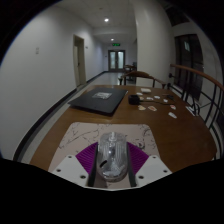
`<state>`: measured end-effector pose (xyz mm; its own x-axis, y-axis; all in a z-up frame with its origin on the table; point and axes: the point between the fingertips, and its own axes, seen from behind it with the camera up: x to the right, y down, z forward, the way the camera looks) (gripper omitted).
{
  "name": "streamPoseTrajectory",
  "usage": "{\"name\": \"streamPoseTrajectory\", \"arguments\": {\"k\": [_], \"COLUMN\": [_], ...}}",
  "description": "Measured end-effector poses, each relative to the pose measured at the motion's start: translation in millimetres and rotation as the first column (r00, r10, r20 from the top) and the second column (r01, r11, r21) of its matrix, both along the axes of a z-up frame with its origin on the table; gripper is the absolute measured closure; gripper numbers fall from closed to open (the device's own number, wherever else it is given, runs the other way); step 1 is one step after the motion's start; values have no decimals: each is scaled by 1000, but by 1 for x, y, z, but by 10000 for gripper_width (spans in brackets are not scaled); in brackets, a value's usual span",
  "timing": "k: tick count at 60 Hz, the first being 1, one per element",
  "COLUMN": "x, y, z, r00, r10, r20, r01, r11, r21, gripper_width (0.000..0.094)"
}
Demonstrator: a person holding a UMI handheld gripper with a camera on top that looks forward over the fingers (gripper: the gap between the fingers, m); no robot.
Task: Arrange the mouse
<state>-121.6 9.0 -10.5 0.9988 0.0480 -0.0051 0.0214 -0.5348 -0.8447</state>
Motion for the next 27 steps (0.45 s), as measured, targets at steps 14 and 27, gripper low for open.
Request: {"name": "streamPoseTrajectory", "arguments": {"k": [14, 27], "x": [-8, 65], "y": [-41, -102], "z": [7, 62], "r00": [977, 967], "r10": [203, 232], "r20": [-59, -106], "r01": [-208, -236], "r11": [974, 971], "r21": [-87, -36], "gripper_width": [94, 91]}}
